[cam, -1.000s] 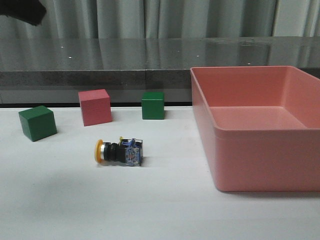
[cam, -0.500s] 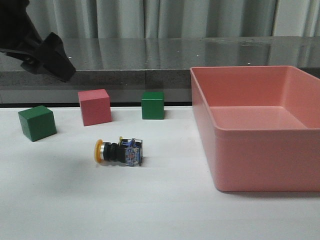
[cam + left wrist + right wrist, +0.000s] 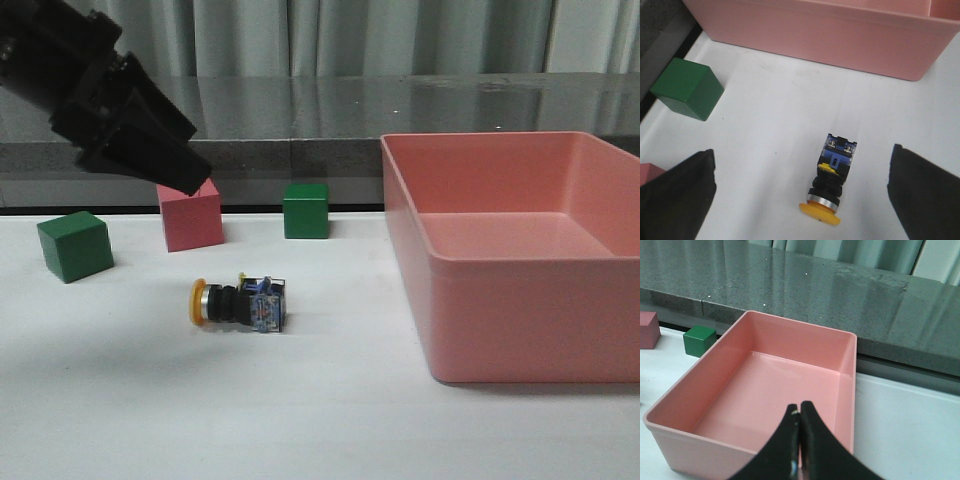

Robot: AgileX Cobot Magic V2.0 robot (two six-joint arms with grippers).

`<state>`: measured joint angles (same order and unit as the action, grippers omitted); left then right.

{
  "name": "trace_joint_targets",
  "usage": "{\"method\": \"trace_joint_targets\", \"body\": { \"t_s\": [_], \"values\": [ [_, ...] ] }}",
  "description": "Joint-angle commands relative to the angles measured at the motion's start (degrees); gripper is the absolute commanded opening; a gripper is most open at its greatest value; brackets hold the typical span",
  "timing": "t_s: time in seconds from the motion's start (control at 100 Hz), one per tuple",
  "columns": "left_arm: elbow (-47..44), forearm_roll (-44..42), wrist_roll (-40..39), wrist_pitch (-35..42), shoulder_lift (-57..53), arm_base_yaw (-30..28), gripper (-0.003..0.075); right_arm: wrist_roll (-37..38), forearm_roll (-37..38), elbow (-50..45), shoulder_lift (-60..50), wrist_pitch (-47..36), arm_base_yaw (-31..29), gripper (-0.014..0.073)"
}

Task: Place and stand button with both arms
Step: 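Reach the left gripper down over the lying button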

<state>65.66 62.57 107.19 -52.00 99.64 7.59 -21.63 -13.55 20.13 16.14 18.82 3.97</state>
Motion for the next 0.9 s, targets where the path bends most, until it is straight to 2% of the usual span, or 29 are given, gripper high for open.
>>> {"method": "trace_joint_targets", "body": {
  "t_s": [0.0, 0.11, 0.31, 0.72, 0.89],
  "values": [
    [1.7, 7.3, 4.8, -5.6, 0.3, -1.7, 0.0652, -0.1, -0.3, 1.4, 0.4, -3.9, -0.3, -0.0076],
    [1.7, 9.4, 6.4, -9.0, 3.1, -2.1, 0.0652, -0.1, -0.3, 1.4, 0.4, -3.9, -0.3, -0.0076],
    [1.7, 13.9, 6.5, -9.2, 7.7, -2.1, 0.0652, -0.1, -0.3, 1.4, 0.4, -3.9, -0.3, -0.0076],
    [1.7, 10.7, 14.3, -9.0, 11.7, -2.1, 0.0652, -0.1, -0.3, 1.4, 0.4, -3.9, -0.3, -0.0076],
    [1.7, 10.3, 15.2, -9.0, 14.5, -2.1, 0.0652, -0.1, -0.3, 1.4, 0.4, -3.9, -0.3, -0.0076]
  ]
}}
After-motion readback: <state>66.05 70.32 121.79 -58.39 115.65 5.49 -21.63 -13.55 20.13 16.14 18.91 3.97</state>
